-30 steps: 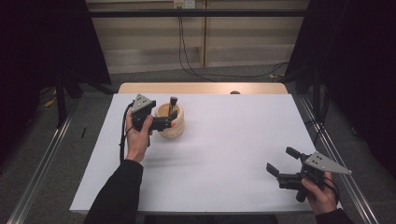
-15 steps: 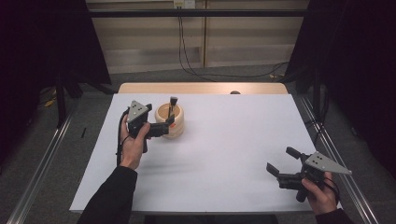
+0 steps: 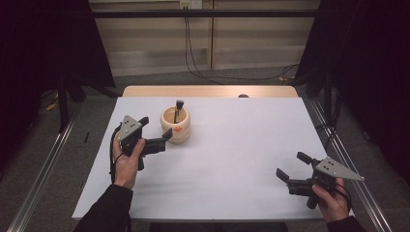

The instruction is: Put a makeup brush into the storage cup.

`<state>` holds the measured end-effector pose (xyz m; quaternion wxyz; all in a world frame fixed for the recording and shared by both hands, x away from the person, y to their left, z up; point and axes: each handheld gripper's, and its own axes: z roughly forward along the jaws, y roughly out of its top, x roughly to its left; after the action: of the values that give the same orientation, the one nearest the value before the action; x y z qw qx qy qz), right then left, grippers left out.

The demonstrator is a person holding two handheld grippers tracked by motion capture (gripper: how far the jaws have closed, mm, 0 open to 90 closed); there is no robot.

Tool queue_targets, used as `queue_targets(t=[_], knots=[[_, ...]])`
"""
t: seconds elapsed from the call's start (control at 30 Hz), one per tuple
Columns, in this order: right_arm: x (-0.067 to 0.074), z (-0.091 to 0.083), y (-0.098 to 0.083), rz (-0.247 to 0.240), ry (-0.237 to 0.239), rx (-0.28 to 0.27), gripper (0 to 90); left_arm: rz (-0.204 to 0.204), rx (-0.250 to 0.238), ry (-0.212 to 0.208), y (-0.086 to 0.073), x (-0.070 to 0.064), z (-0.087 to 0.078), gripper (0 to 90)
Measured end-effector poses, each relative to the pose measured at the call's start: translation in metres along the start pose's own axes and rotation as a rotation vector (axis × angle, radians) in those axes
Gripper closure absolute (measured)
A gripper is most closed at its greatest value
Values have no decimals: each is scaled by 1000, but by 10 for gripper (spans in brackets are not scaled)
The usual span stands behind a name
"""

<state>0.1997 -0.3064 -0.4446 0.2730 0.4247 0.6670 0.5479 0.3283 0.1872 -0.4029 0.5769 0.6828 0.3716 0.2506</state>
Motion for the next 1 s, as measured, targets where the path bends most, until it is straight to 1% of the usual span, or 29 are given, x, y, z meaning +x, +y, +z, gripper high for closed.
queue_targets(t=[0.03, 0.1, 0.17, 0.2, 0.23, 0.27, 0.33, 0.43, 0.47, 0.5, 0.53, 0.57, 0.6, 0.67, 0.7, 0.77, 0.8, 0.83, 0.9, 0.93, 0.97, 1.0], knots=[[0, 0, 0, 2, 5, 3, 0, 1, -6, -6, -1, -1, -2, 21], [0, 0, 0, 2, 4, 3, 0, 24, -12, 0, -2, -3, -9, 20], [0, 0, 0, -1, 3, 4, 0, 27, -11, -3, -4, -5, -14, 16], [0, 0, 0, 0, 3, 4, 0, 44, -1, -7, -6, -5, -18, 13], [-1, 0, 0, -6, 0, 6, 0, 42, -3, -8, -8, -6, -20, 13], [-1, 0, 0, -13, -2, 8, 0, 51, -2, -8, -11, -8, -24, 13], [-1, 0, 0, -17, 1, 10, 0, 54, 5, -7, -16, -9, -30, 8], [-2, 0, 0, -26, 2, 15, 0, 45, 8, -11, -22, -10, -38, 10], [-2, 0, 0, -25, 1, 15, 0, 41, 15, -2, -25, -11, -41, 10], [-2, 0, 0, -28, 1, 14, 0, 34, 10, -7, -26, -11, -43, 11], [-2, 0, 0, -29, 1, 14, 0, 38, 13, 5, -27, -12, -46, 10], [-2, 0, 0, -29, 4, 14, 0, 36, 6, 6, -28, -13, -48, 11], [-2, 0, 0, -31, 0, 13, 0, 32, 9, 10, -29, -13, -50, 14], [-2, 0, 0, -38, 4, 14, 0, 20, 20, -5, -33, -15, -55, 10], [-2, 0, 0, -39, 7, 16, 0, 16, 17, -8, -34, -15, -57, 14], [-2, 0, -1, -42, 5, 15, 0, 18, 25, -5, -37, -19, -60, 16], [-2, 0, -1, -43, 8, 18, 0, 9, 19, -14, -38, -20, -61, 14], [-2, 0, -1, -43, 7, 16, 0, 15, 29, -12, -39, -22, -63, 14], [-2, 0, -1, -44, 10, 19, 0, 13, 29, -10, -41, -24, -67, 17], [-2, 0, -1, -45, 9, 17, 0, -4, 32, -9, -43, -26, -68, 21], [-2, 0, -1, -43, 9, 19, 0, -6, 32, -3, -45, -27, -69, 19], [-2, 0, -1, -44, 9, 18, 0, 6, 37, 4, -46, -28, -71, 21]])
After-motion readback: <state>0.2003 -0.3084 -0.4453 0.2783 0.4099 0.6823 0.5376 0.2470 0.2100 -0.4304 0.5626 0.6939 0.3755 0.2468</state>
